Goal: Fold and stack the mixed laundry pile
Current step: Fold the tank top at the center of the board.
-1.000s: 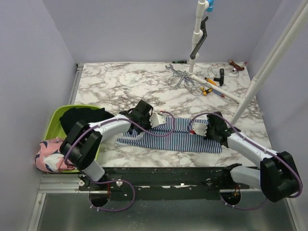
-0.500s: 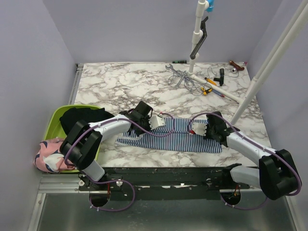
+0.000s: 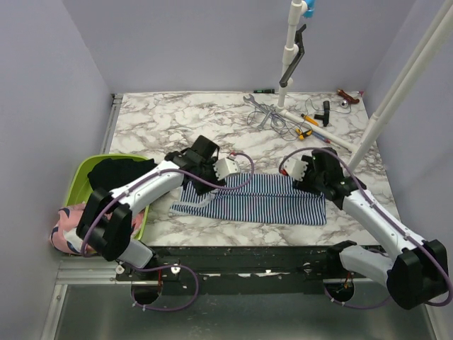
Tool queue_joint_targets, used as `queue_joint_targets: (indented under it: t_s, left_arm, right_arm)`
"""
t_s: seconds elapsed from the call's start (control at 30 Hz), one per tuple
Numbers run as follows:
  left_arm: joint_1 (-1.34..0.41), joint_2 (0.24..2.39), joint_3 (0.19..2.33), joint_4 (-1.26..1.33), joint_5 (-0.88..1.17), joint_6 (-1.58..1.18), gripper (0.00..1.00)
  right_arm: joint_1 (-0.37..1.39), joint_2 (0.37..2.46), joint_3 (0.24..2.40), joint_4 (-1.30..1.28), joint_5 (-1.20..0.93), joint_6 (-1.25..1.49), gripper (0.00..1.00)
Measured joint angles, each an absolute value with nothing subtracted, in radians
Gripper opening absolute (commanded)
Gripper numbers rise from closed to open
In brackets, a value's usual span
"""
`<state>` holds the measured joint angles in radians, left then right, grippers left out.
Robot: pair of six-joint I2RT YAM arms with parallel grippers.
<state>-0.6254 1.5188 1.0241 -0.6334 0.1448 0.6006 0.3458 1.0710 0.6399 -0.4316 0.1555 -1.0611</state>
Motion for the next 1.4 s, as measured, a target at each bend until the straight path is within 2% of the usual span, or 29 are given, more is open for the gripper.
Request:
queue_joint_targets:
  t_s: [0.07,0.13,0.2,0.27,0.4,0.63,0.8,0.93,1.17,1.4]
  left_arm:
    - [-0.606,1.471,1.045,-0.654,0.146,0.587,0.46]
    - [-0.586,1.436,1.051,-0.665,0.143,0.567,0.41]
    - [-0.569,1.421,1.044,-0.681,0.130,0.535,0.40]
    - [-0.567,1.423,1.014,-0.683,0.125,0.514,0.39]
    - [-0.567,1.436,0.917,-0.690,0.115,0.477,0.36]
    - [-0.567,1.538,0.862,-0.667,0.027,0.419,0.35]
    - [-0.568,1.602,0.928,-0.653,-0.035,0.416,0.37]
    - [-0.569,1.685,1.023,-0.653,-0.075,0.436,0.37]
    - [-0.556,1.856,1.227,-0.660,-0.204,0.515,0.37]
    - [-0.462,2.046,1.523,-0.689,-0.301,0.596,0.39]
  right_arm:
    - [0.346,1.071,0.715,-0.443,0.062,-0.981,0.66]
    - [0.346,1.080,0.781,-0.441,-0.029,-0.883,0.58]
    - [0.346,1.107,0.841,-0.426,-0.105,-0.761,0.48]
    - [0.347,1.148,0.884,-0.387,-0.152,-0.601,0.43]
    - [0.347,1.226,0.892,-0.312,-0.178,-0.245,0.37]
    - [0.352,1.378,0.822,-0.256,-0.118,0.134,0.21]
    - [0.353,1.569,0.832,-0.310,-0.060,0.326,0.19]
    - [0.352,1.632,0.886,-0.323,-0.029,0.399,0.19]
    - [0.353,1.646,0.902,-0.335,-0.008,0.465,0.17]
    - [0.396,1.617,0.857,-0.284,-0.030,0.562,0.18]
